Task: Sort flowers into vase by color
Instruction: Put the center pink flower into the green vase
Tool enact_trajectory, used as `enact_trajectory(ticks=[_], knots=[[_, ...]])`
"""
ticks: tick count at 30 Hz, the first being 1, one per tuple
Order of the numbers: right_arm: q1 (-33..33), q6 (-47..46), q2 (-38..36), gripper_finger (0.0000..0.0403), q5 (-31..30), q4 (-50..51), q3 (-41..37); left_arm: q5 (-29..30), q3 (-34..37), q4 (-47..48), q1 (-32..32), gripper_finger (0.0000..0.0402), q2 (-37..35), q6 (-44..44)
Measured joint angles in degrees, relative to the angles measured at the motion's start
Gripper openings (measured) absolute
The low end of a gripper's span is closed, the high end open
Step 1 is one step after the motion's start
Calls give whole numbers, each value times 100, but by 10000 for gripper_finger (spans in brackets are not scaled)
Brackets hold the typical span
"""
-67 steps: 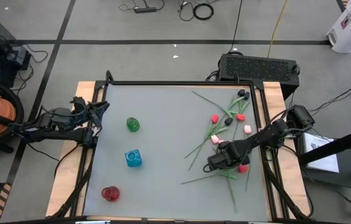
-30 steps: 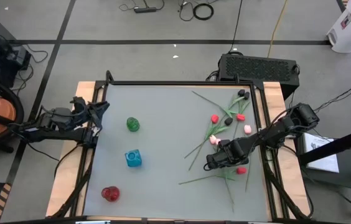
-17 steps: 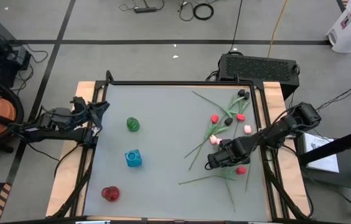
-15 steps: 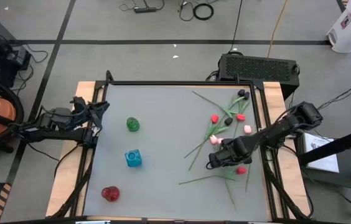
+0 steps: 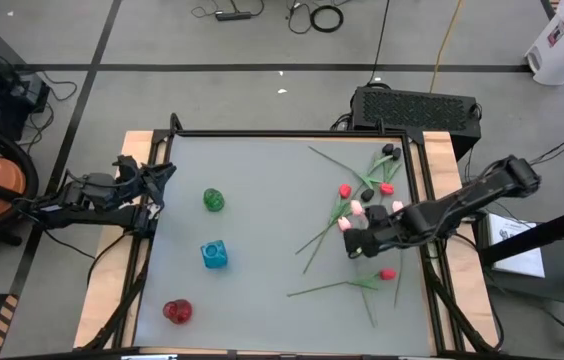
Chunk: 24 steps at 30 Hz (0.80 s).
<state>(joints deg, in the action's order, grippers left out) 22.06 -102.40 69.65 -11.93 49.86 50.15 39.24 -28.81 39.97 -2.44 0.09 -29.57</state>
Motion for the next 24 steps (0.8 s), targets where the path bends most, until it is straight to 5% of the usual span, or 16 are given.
enact_trajectory(ticks=[6,14,24], knots=[[-172,1631,-360,9,-940,-1103,2,0,1,-1,0,109,1,0],[-727,4341,-317,9,-902,-3705,4,0,1,0,0,109,-1,-2],[-1471,5825,-324,9,-385,-5676,4,0,-1,-2,0,109,1,0]])
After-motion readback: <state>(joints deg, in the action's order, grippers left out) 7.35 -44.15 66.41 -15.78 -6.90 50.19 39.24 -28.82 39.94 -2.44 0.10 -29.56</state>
